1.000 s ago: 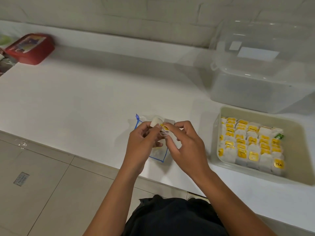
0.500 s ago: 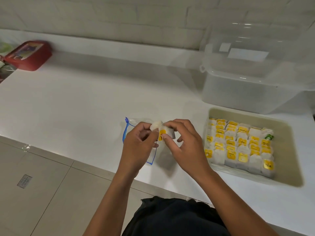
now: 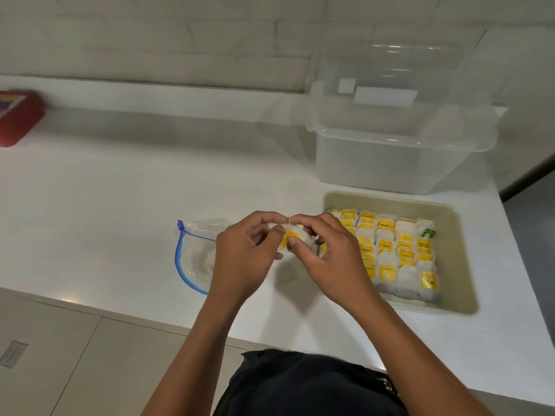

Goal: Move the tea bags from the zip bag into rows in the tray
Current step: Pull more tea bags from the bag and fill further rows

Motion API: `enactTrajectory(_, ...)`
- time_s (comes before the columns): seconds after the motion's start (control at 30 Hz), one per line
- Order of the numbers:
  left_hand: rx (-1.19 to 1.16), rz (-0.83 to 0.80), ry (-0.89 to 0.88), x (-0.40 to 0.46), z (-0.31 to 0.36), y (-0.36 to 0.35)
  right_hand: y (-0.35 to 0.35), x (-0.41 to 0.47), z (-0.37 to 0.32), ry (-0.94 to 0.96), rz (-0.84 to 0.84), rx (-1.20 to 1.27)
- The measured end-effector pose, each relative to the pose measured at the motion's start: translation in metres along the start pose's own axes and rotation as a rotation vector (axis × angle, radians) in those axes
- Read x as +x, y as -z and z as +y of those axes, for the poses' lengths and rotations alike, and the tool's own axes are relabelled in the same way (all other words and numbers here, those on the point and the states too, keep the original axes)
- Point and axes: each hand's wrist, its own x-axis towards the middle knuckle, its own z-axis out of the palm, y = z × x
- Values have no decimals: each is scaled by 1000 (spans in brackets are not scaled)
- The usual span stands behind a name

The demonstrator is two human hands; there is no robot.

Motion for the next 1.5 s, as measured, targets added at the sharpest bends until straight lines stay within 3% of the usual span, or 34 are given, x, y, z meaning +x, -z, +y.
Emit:
enactTrajectory(0.17, 24, -228, 57, 4, 8, -20, 35, 0, 11, -109, 2, 159)
enactTrajectory(0.33, 63, -342, 41, 3, 9, -44, 70, -3, 27, -183, -123, 228)
enactTrajectory(0.67, 487, -294, -321, 9, -7, -71, 117, -10, 69, -398, -275, 104)
enactTrajectory(0.77, 549, -293, -327, 17, -11, -72, 116, -10, 74, -433, -369, -61)
enactTrajectory(1.17, 631, -320, -427, 40, -3, -76, 118, -5, 91, -495, -606, -271)
enactTrajectory(1.5, 621, -293, -410, 33, -14, -80, 107, -6, 102, -490, -557, -305)
